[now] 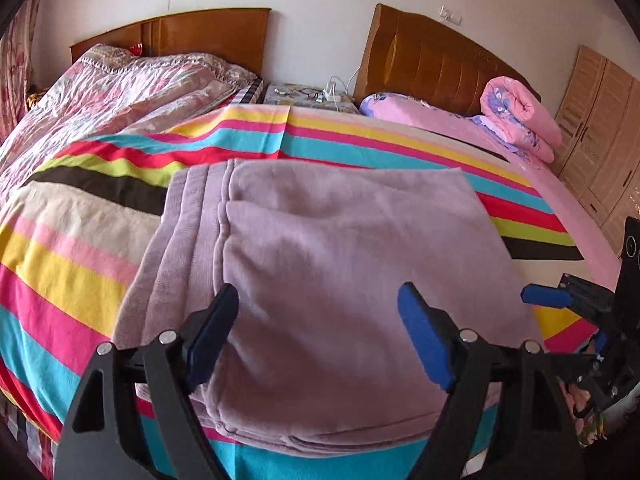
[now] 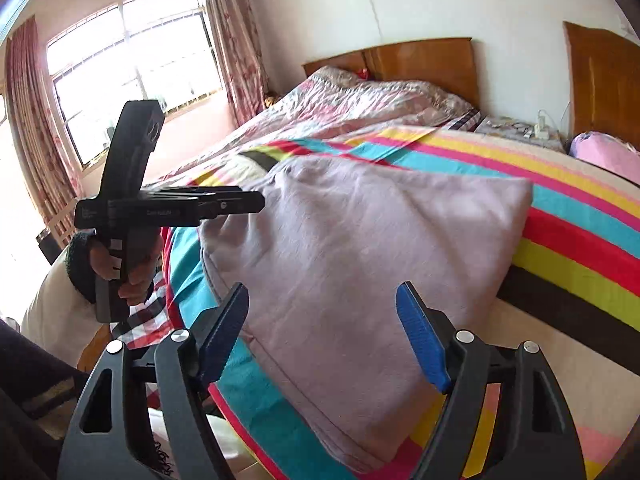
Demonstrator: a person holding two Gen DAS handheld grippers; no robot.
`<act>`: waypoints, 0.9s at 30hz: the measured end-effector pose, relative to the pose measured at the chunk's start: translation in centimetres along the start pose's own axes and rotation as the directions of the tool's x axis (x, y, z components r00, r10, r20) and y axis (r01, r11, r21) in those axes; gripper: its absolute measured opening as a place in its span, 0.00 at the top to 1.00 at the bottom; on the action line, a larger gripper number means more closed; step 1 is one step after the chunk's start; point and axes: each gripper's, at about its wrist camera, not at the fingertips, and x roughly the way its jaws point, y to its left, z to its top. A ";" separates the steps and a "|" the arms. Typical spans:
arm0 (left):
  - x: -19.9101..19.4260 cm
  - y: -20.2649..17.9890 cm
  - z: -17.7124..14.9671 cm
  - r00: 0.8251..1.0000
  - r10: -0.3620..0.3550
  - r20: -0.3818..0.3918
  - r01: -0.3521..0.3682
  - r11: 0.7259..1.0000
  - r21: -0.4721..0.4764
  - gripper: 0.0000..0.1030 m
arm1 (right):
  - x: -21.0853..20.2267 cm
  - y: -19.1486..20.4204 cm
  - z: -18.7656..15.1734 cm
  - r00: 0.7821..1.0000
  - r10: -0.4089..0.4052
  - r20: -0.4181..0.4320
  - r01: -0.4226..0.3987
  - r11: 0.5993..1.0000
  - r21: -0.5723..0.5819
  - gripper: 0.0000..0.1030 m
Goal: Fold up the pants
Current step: 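Lower the folded pants onto the sheet and open both grippers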
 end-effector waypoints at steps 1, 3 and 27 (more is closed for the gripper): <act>0.4 1.0 -1.0 1.000 -0.012 0.003 0.012 1.000 -0.014 0.24 | 1.8 0.7 -0.7 0.995 0.043 -0.091 -0.046 0.999 -0.028 0.23; -0.4 2.4 -2.6 0.995 -0.083 0.061 0.084 0.996 -0.004 0.24 | 2.3 3.2 -2.3 0.995 0.007 -0.102 -0.028 0.977 -0.210 0.16; 0.2 1.5 -1.9 0.999 -0.045 0.019 0.045 0.999 0.027 0.18 | 5.6 -13.1 10.3 0.995 -0.006 -0.096 0.011 0.998 0.056 0.17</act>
